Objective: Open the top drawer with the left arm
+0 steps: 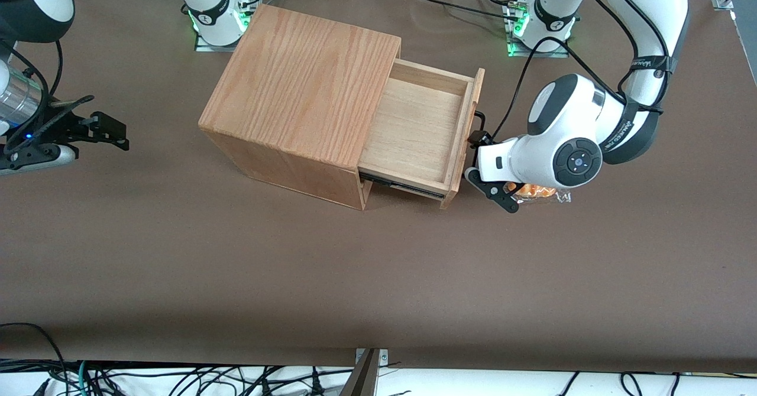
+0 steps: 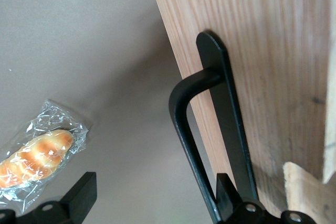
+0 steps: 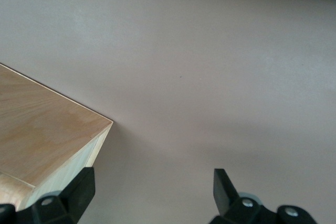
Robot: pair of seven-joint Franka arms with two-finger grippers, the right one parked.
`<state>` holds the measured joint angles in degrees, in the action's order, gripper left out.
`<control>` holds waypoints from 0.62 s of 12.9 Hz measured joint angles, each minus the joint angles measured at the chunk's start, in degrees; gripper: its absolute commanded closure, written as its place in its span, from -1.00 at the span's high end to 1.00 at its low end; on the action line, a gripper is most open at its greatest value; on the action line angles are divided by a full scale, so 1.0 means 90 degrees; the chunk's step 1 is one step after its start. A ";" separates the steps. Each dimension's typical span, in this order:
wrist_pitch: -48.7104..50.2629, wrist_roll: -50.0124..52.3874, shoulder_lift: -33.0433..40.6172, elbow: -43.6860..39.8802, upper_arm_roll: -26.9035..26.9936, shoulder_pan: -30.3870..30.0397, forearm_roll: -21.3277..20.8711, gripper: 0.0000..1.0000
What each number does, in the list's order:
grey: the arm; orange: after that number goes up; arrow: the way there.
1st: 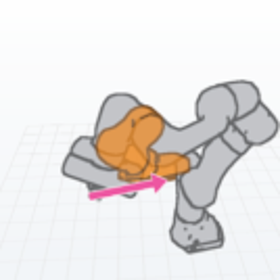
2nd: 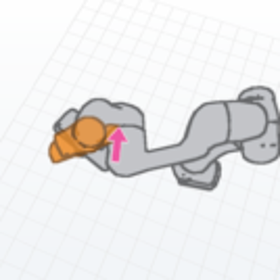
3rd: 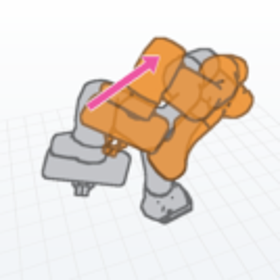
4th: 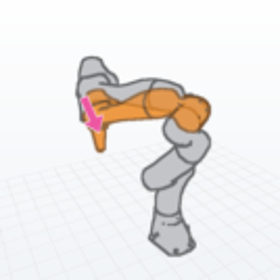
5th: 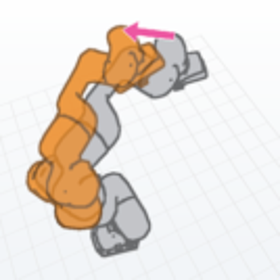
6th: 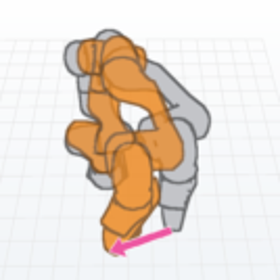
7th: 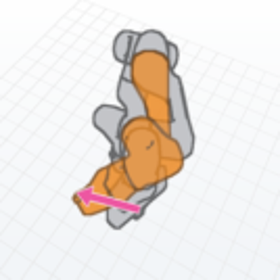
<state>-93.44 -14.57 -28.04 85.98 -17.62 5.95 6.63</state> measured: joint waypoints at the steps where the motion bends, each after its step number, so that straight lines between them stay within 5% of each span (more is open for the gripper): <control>1: 0.0001 -0.0016 0.0000 0.0000 -0.0002 0.0000 0.0000 1.00; 8: 0.0458 -0.0022 0.0102 -0.0015 -0.0035 0.0000 0.0028 1.00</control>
<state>-89.32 -14.77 -27.13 85.84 -17.94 5.95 6.89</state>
